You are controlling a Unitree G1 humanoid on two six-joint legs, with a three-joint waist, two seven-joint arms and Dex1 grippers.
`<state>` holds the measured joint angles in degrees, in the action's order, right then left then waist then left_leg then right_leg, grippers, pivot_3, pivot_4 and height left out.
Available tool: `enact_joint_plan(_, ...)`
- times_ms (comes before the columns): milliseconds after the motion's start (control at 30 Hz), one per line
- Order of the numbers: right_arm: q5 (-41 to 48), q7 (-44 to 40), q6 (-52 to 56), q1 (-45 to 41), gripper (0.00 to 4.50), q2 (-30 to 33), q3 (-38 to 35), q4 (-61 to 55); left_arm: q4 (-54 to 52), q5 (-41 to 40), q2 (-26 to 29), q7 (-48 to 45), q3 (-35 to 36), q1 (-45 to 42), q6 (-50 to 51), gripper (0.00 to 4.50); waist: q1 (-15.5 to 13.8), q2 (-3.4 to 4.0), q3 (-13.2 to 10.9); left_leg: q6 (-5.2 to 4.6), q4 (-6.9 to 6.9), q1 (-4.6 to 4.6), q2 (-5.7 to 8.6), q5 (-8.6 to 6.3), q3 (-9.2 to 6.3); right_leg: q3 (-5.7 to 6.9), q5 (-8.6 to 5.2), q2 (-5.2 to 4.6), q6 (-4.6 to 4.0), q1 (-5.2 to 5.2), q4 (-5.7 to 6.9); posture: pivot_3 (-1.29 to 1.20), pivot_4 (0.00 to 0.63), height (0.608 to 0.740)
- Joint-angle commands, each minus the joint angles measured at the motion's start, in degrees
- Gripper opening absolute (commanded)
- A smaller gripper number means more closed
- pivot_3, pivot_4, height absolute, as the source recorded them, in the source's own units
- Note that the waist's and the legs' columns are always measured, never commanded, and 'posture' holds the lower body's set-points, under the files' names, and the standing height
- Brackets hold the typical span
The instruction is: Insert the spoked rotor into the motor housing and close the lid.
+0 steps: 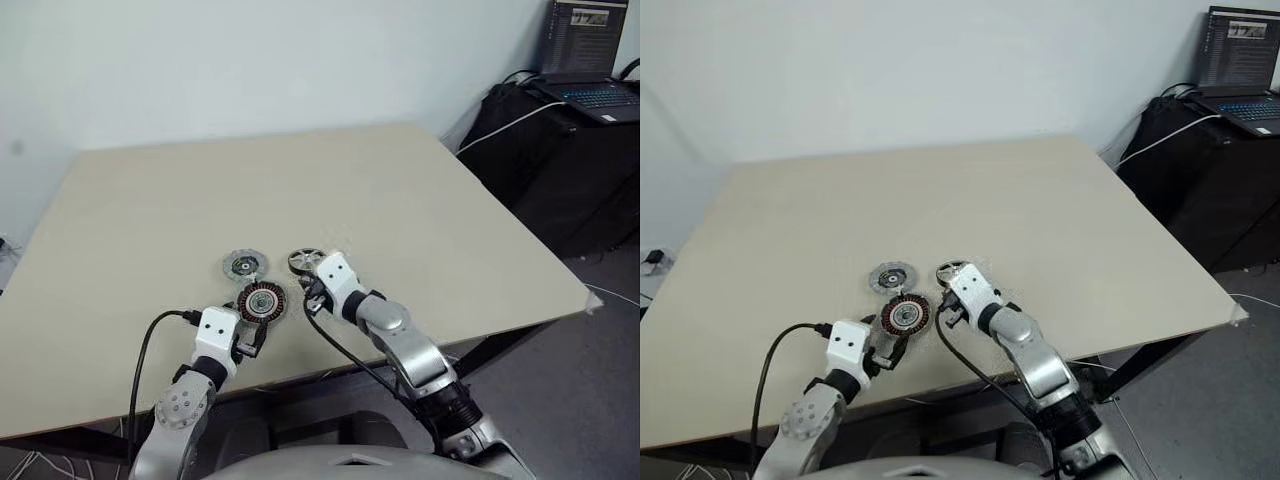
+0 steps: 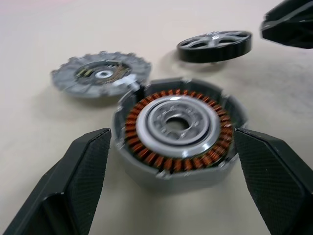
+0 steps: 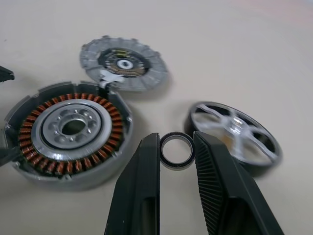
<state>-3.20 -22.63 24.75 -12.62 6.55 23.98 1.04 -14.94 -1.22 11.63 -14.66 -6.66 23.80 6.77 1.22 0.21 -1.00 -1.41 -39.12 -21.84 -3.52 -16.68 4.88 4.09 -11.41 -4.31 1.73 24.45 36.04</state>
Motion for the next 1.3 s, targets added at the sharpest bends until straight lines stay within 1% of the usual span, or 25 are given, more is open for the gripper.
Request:
enact_joint_plan(33, -0.58, -0.65, -2.50, -3.31, 0.68, -1.57, 0.65, 2.67, -1.27, -1.08, 0.45, -0.77, 1.07, 0.88, -2.84, 4.21, 0.04, 0.01, -0.01, 0.00, 0.00, 0.00, 0.00, 0.00, 0.00, 0.00, 0.00, 0.00, 0.00, 0.00, 0.00, 0.00, 0.000, 0.740)
enact_joint_plan(300, -1.57, -2.48, -5.99, -6.87, 0.68, -4.73, 3.17, 9.68, 0.08, -2.16, 0.96, -2.54, 2.27, 3.35, -4.81, 4.21, 0.39, 0.03, -0.02, 0.00, 0.00, 0.01, -0.03, 0.00, 0.00, 0.00, 0.00, 0.02, 0.00, 0.01, 0.03, 0.00, 0.000, 0.740)
enact_joint_plan(467, -2.19, -3.92, -8.32, -8.20, 0.68, -6.58, 5.13, 13.13, -0.90, -2.23, 0.95, -3.00, 1.70, 4.08, -4.49, 4.21, 0.40, 0.03, -0.02, 0.00, 0.00, 0.01, -0.03, 0.00, 0.01, 0.00, 0.00, 0.01, 0.00, 0.00, 0.03, 0.00, 0.000, 0.740)
enact_joint_plan(800, -3.28, -5.18, -10.09, -9.74, 0.68, -8.69, 5.82, 18.00, -4.36, -2.51, 0.79, -3.51, -0.19, 4.93, -2.07, 4.21, 0.59, 0.04, -0.02, 0.01, 0.00, 0.01, -0.05, 0.00, 0.02, 0.00, 0.00, 0.02, 0.00, 0.02, 0.05, 0.00, 0.000, 0.740)
enact_joint_plan(1067, -3.99, -5.60, -11.14, -10.58, 0.68, -10.15, 6.05, 21.85, -1.28, -3.31, 1.19, -4.83, 0.30, 5.18, -4.39, 4.21, 0.79, 0.04, -0.02, 0.01, 0.00, 0.01, -0.05, 0.00, 0.02, -0.01, 0.00, 0.03, -0.02, 0.02, 0.07, 0.00, 0.000, 0.740)
enact_joint_plan(1300, -4.15, -6.52, -10.98, -10.38, 0.68, -10.69, 5.91, 22.65, 1.48, -3.56, 1.26, -5.08, 0.64, 5.24, -6.66, 4.21, 0.87, 0.05, -0.03, 0.01, 0.00, 0.01, -0.06, 0.00, 0.02, -0.01, -0.01, 0.03, -0.02, 0.04, 0.08, 0.00, 0.000, 0.740)
